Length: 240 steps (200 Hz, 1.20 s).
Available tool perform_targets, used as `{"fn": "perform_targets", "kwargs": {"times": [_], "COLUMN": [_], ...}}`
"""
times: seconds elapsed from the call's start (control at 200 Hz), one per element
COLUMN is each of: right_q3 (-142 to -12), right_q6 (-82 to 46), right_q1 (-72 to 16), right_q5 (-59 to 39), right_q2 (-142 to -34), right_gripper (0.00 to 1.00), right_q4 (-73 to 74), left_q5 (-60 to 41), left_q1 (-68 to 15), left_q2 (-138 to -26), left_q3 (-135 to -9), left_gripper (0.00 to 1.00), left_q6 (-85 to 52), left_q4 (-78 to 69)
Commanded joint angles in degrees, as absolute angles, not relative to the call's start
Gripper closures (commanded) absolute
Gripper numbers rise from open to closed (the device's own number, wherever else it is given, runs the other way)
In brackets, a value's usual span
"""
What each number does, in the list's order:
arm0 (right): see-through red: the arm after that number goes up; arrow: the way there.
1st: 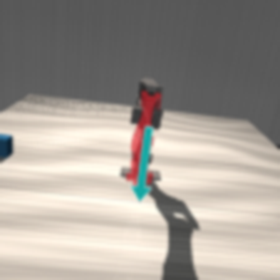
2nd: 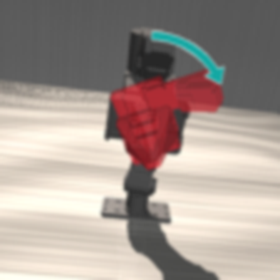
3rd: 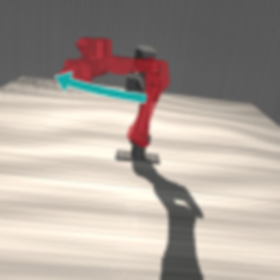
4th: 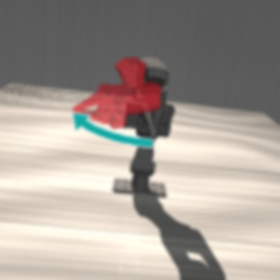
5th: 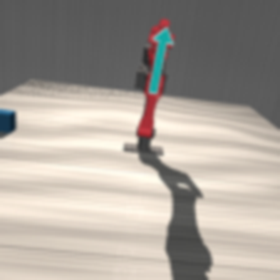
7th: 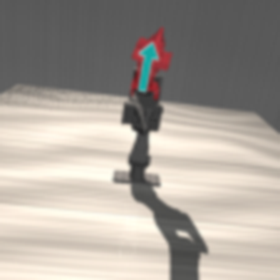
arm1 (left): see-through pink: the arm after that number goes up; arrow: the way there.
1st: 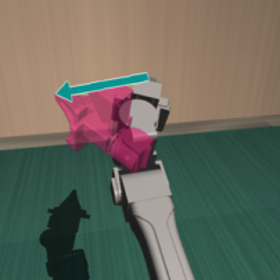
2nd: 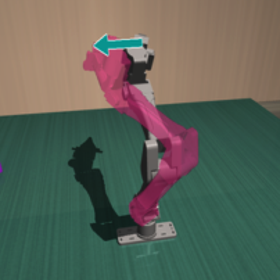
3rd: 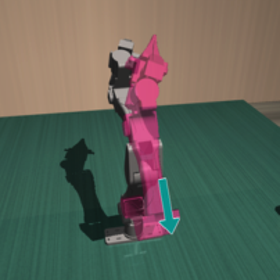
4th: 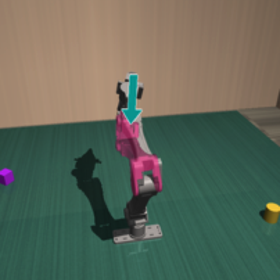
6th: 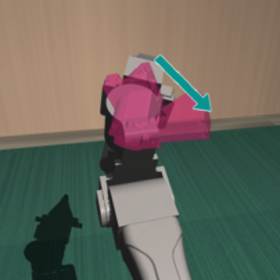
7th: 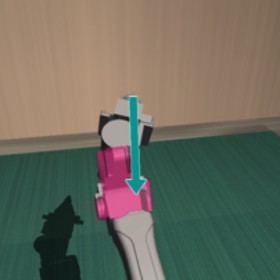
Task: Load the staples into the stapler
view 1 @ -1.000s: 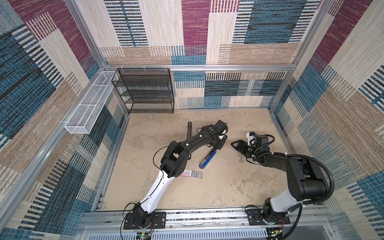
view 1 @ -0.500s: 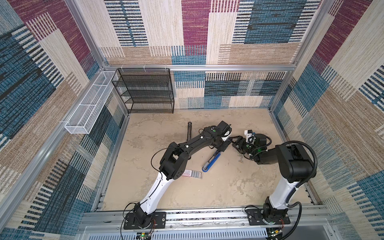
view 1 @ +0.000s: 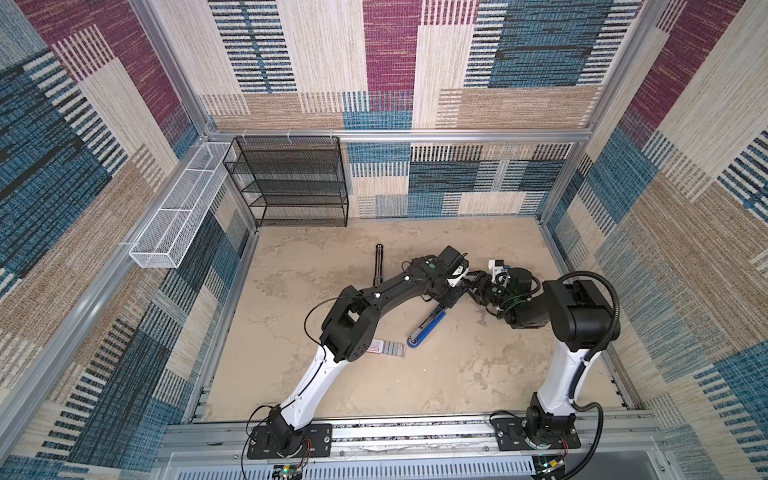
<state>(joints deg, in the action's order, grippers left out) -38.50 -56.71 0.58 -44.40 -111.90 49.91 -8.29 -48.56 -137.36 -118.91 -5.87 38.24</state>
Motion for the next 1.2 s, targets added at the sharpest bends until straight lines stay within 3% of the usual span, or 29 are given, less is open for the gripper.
{"fn": "perform_targets", "kwargs": {"times": [0.0, 0.13, 0.421, 0.651, 0.931, 1.197], "right_q3": [-38.32, -38.01, -37.09, -37.24, -37.44, -37.78], "right_q6": [-56.92, -56.26, -54.35, -53.09, -51.92, -51.5], "right_q1": [0.44, 0.44, 0.44, 0.44, 0.44, 0.44], "right_q5": [-46.05, -45.97, -45.18, -45.18, -45.69, -45.88], "right_q2": [-112.12, -112.32, -110.8, -109.06, -107.53, -107.09], "right_gripper": [0.43, 0.49, 0.49, 0.48, 0.46, 0.46], "right_q4": [53.53, 53.35, 51.5, 49.75, 48.04, 46.94], "left_q5": [-9.76, -9.76, -6.94, -2.78, -1.27, -2.2], "left_q1": [-48.83, -48.95, -49.04, -49.04, -48.96, -48.91], "left_q2": [-137.72, -137.46, -131.45, -115.52, -92.24, -81.49], "left_q3": [-118.85, -118.63, -113.4, -93.34, -60.01, -43.99], "left_gripper": [0.67, 0.62, 0.56, 0.53, 0.46, 0.45], "left_q6": [-6.33, -6.42, -7.03, -8.24, -13.26, -16.73], "left_q4": [36.03, 36.03, 34.94, 25.62, 5.98, -3.91]}}
